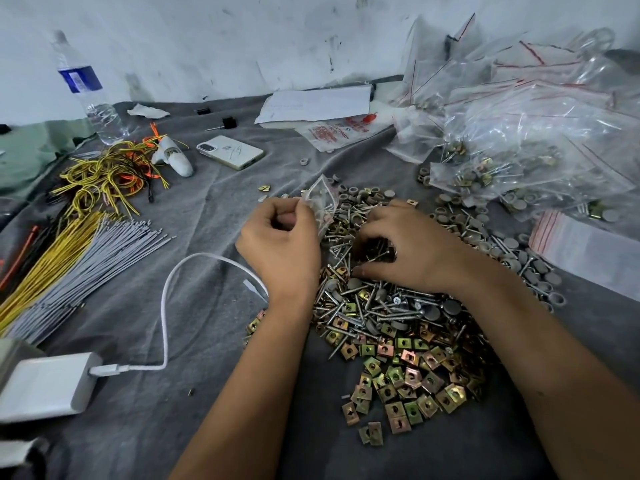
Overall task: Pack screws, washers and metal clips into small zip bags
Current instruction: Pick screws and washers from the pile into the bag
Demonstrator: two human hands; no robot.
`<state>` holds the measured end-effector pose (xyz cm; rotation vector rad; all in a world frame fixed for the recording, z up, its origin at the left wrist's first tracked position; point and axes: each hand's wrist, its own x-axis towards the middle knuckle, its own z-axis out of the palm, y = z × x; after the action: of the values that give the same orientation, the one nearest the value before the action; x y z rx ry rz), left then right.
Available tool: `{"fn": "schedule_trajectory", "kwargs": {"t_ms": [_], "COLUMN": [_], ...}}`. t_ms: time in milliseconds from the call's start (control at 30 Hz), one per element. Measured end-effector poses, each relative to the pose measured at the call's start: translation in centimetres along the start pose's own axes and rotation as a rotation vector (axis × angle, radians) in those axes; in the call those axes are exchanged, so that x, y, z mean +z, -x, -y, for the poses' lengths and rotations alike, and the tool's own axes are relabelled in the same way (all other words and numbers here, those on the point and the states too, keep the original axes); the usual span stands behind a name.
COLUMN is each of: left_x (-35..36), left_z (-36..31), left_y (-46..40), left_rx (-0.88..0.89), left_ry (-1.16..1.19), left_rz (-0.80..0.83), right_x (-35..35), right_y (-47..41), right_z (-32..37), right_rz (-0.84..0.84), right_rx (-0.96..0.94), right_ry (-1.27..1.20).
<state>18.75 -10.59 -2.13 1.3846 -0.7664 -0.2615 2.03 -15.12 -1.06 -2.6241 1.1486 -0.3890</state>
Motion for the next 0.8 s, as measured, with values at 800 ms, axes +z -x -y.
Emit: {"fn": "schedule_trajectory", "kwargs": {"t_ms": [800], "left_x": [-2.1], "left_z": [0.9], "left_y": [0.3], "left_rx": [0.414], "left_ry": [-0.223], "left_rz": [0.223], "right_x": [-0.6], "right_y": [0.5], "right_z": [2.4], "right_rz": [-0.591], "right_rx": [-0.177], "right_ry": [-0.376]}}
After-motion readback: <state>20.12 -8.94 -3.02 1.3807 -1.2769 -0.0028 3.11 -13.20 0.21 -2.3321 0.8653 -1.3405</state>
